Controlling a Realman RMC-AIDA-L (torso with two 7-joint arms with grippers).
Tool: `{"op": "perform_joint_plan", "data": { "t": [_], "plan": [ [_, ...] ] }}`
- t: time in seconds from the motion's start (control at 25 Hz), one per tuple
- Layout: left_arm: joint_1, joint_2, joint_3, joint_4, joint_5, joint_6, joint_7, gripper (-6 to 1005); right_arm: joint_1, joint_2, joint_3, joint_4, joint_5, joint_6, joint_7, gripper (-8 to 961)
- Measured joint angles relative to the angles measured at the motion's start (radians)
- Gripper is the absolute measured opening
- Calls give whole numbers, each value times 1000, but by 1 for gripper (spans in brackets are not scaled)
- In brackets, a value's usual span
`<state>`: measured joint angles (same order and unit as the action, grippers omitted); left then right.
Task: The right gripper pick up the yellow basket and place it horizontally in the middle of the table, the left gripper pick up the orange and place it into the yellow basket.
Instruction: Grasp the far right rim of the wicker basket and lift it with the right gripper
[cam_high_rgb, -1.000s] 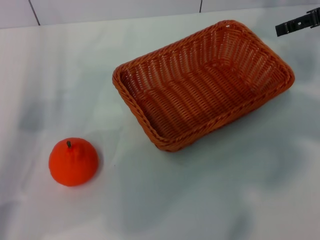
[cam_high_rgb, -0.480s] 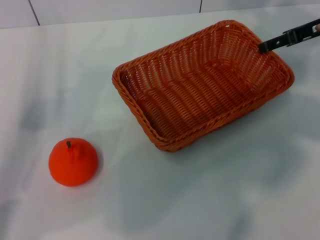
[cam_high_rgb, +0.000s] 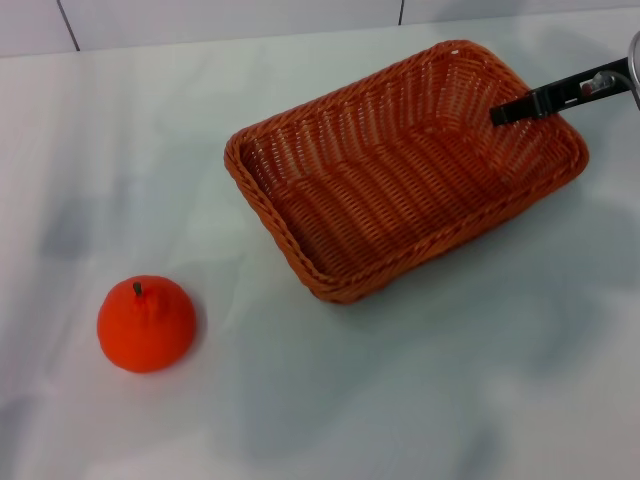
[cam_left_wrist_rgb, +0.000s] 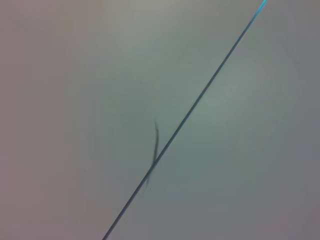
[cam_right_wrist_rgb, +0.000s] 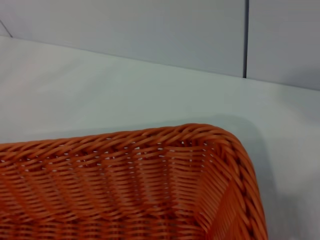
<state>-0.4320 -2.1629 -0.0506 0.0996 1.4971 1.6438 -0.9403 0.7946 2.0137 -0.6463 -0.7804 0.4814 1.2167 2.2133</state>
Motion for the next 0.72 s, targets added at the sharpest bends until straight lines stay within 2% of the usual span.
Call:
{"op": "perform_joint_plan", "data": {
  "t": [0.24, 0.36, 0.56, 0.72],
  "plan": [
    [-1, 0, 0, 0, -2, -4, 0, 554, -2, 0, 5, -2, 7, 5, -3, 634],
    [-1, 0, -1, 0, -6, -4, 0, 547, -6, -8, 8, -1, 25, 14, -6, 383],
    [-5, 0, 0, 0, -7, -5, 0, 535, -30, -19, 12, -11, 63, 47, -9, 185],
    [-8, 0, 0, 0, -7, -8, 0, 525, -74, -50, 21, -17, 201, 107, -20, 186]
  ]
}}
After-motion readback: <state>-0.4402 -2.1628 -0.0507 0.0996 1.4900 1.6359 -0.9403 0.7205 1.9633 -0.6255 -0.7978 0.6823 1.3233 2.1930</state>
